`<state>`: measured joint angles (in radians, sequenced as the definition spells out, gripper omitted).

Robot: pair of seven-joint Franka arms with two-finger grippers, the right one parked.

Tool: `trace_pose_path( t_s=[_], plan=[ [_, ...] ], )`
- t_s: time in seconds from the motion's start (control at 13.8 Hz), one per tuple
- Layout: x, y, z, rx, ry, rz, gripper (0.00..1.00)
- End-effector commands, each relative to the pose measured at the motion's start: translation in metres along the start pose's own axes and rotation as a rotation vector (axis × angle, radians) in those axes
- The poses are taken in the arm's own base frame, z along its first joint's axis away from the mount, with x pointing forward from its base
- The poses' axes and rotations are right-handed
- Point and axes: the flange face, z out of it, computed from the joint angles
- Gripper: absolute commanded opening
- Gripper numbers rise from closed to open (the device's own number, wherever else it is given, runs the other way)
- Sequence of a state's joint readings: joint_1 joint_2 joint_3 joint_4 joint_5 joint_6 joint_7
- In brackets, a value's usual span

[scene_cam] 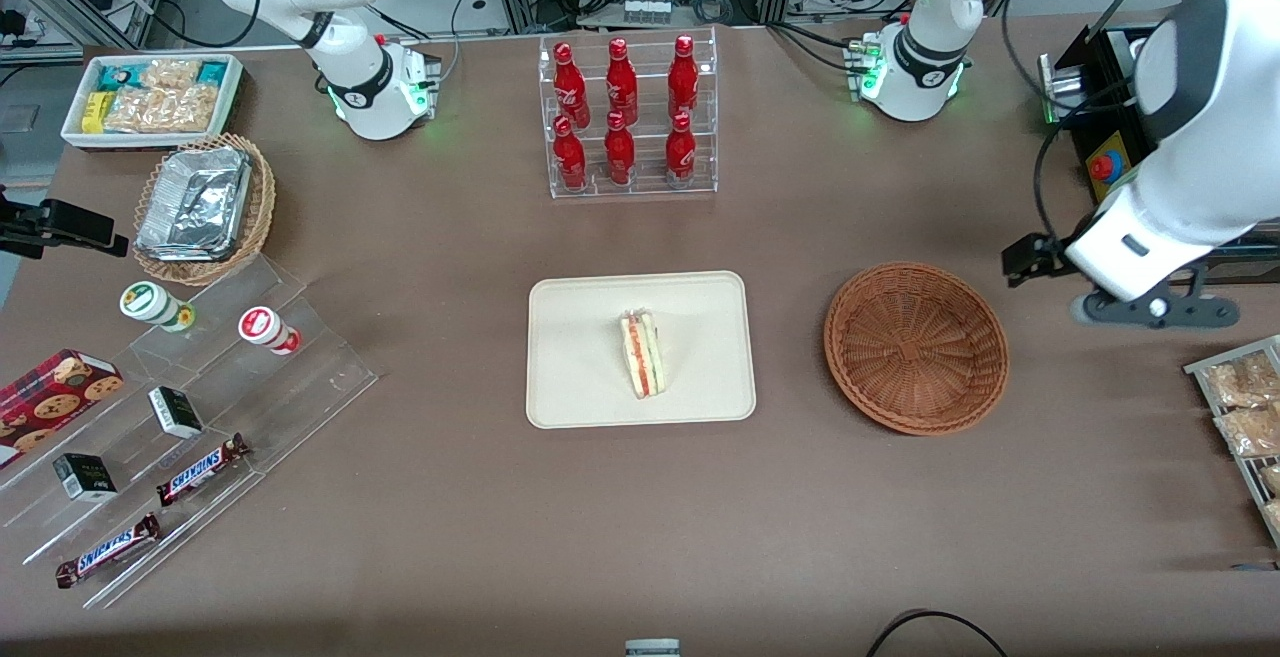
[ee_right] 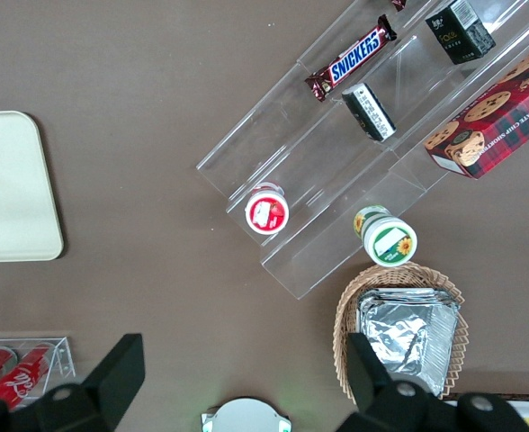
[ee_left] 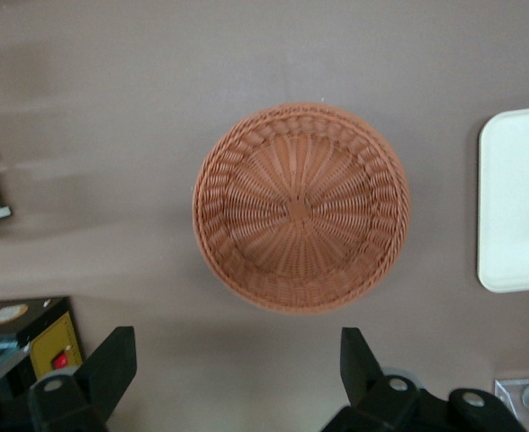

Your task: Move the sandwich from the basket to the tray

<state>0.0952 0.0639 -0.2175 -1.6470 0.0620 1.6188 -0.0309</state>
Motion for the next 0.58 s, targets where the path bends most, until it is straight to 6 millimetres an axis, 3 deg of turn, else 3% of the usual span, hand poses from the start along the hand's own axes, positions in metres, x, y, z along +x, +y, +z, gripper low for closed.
trace_pose_path(
  t_s=[0.0, 0.51],
  plan=[
    [-0.034, -0.003, -0.026, -0.007, -0.017, 0.021, 1.00],
    [-0.062, -0.020, -0.054, -0.031, -0.047, -0.023, 1.00]
  ],
)
